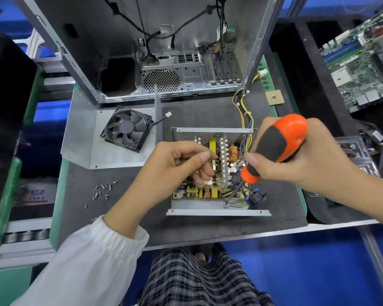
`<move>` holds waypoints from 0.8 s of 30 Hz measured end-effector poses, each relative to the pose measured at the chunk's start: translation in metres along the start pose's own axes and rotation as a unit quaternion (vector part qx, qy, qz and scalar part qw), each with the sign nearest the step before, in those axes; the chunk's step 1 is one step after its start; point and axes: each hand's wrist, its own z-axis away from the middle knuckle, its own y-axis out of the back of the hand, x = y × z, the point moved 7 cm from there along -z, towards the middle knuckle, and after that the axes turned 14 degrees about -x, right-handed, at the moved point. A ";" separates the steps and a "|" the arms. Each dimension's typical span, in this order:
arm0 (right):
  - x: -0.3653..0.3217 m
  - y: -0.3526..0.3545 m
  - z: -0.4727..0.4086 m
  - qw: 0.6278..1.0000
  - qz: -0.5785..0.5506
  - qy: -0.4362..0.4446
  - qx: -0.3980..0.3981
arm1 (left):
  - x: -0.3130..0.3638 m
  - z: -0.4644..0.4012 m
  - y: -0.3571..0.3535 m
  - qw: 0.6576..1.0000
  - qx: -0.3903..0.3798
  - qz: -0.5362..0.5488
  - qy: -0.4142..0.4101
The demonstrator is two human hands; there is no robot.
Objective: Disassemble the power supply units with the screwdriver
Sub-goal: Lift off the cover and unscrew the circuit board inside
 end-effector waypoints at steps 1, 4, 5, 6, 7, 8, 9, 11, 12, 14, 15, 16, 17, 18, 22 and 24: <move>0.001 -0.001 0.000 1.000 0.001 -0.002 -0.003 | -0.001 0.000 0.000 1.000 0.001 0.002 -0.001; 0.003 -0.003 0.000 1.000 0.009 -0.008 -0.007 | -0.001 0.000 0.000 1.000 0.001 0.004 -0.004; 0.004 -0.004 0.001 1.000 0.013 -0.012 -0.007 | -0.001 0.000 0.000 1.000 0.000 0.004 -0.004; 0.004 -0.004 0.001 1.000 0.014 -0.013 -0.009 | -0.001 0.000 0.000 1.000 -0.001 0.004 -0.004; 0.003 -0.005 0.001 1.000 0.015 -0.013 -0.010 | -0.001 0.001 0.000 1.000 -0.001 0.004 -0.004; 0.003 -0.005 0.002 1.000 0.015 -0.011 -0.011 | -0.001 0.001 0.000 1.000 -0.001 0.005 -0.004; 0.002 -0.005 0.002 1.000 0.014 -0.010 -0.012 | -0.001 0.001 0.000 1.000 0.000 0.006 -0.004; 0.001 -0.004 0.002 1.000 0.010 -0.007 -0.007 | -0.001 0.002 -0.001 1.000 0.000 0.006 -0.002; 0.000 -0.003 0.002 1.000 0.008 -0.003 -0.003 | -0.001 0.002 -0.001 1.000 0.000 0.004 -0.002; -0.001 -0.002 0.001 1.000 0.002 0.004 0.001 | -0.001 0.002 -0.001 1.000 0.000 0.001 -0.002; 0.000 -0.002 0.001 1.000 0.002 0.004 -0.001 | -0.001 0.002 -0.001 1.000 0.000 0.000 -0.002; 0.000 -0.002 0.001 1.000 0.003 0.003 -0.004 | -0.001 0.002 -0.001 1.000 -0.001 0.000 -0.002; 0.000 -0.003 0.001 1.000 0.005 0.005 -0.007 | -0.001 0.001 -0.001 1.000 -0.001 -0.001 -0.002; 0.000 -0.003 0.001 1.000 0.008 0.007 -0.009 | -0.001 0.002 -0.001 1.000 -0.001 -0.001 -0.002; 0.001 -0.003 0.001 1.000 0.007 0.006 -0.012 | -0.001 0.002 -0.001 1.000 -0.004 -0.003 -0.002; 0.000 -0.003 0.002 1.000 0.000 0.014 -0.009 | -0.001 0.002 -0.001 1.000 -0.005 -0.006 -0.004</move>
